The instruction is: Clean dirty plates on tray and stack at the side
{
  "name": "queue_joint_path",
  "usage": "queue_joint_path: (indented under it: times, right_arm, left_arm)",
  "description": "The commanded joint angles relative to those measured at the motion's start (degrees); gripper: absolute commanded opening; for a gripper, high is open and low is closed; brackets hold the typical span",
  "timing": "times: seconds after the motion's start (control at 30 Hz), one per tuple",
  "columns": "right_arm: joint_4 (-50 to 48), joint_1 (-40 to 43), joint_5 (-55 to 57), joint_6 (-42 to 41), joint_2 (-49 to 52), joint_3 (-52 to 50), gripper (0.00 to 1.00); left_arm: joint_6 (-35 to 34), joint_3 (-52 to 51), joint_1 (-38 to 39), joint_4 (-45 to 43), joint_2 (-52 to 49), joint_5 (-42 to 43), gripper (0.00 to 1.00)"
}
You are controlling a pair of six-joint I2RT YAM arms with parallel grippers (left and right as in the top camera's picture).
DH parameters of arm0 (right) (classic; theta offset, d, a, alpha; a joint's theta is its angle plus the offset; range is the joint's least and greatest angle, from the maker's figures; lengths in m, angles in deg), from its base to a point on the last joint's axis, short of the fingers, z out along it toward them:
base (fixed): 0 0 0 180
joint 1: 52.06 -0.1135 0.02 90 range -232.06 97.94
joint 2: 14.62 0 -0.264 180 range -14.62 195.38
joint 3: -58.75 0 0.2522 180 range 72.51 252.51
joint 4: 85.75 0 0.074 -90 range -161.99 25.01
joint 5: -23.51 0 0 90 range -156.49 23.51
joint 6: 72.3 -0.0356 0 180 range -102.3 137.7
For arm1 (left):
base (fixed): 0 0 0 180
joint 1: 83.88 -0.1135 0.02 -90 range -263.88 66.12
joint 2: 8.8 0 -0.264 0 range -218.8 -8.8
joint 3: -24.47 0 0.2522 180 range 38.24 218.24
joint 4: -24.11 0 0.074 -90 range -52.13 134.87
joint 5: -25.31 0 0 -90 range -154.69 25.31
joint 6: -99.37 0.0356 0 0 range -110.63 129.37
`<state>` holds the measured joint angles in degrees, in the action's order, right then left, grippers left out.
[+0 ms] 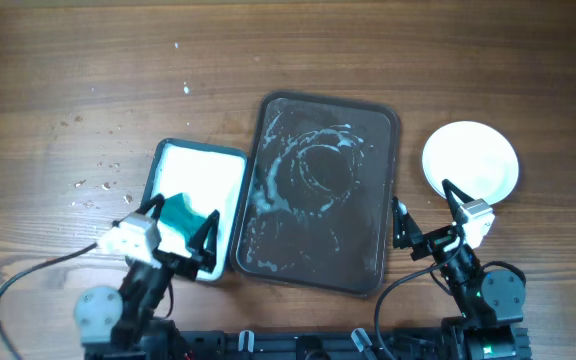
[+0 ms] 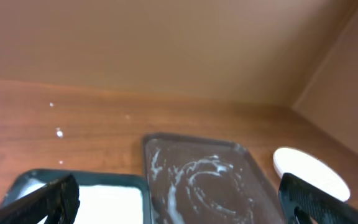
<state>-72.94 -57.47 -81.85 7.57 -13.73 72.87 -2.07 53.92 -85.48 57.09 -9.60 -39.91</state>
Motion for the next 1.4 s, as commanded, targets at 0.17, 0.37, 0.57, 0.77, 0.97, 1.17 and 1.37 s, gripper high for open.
queue_joint_path:
  times: [0.17, 0.37, 0.57, 0.77, 0.97, 1.17, 1.37]
  right_arm:
    - [-0.3, 0.2, 0.5, 1.1, -0.6, -0.1, 1.0]
    - [-0.3, 0.2, 0.5, 1.1, -0.6, -0.1, 1.0]
    - [-0.3, 0.2, 0.5, 1.1, -0.6, -0.1, 1.0]
    - [-0.3, 0.2, 0.5, 1.1, -0.6, -0.1, 1.0]
    - [-0.3, 0.2, 0.5, 1.1, -0.6, -0.1, 1.0]
    - [-0.3, 0.2, 0.5, 1.1, -0.6, -0.1, 1.0]
    - [-0.3, 0.2, 0.5, 1.1, -0.6, -0.1, 1.0]
  left_arm:
    - [0.1, -13.1, 2.9, -11.5, 0.6, 4.8, 1.0]
    - [0.1, -13.1, 3.0, -11.4, 0.6, 4.7, 1.0]
    - [0.1, -13.1, 3.0, -11.4, 0.6, 4.7, 1.0]
    - [0.1, -13.1, 3.0, -11.4, 0.6, 4.7, 1.0]
    - [0.1, -13.1, 3.0, -11.4, 0.6, 4.7, 1.0]
    - [0.1, -13.1, 3.0, -11.4, 0.6, 4.7, 1.0]
    - [0.1, -13.1, 3.0, -11.4, 0.6, 4.7, 1.0]
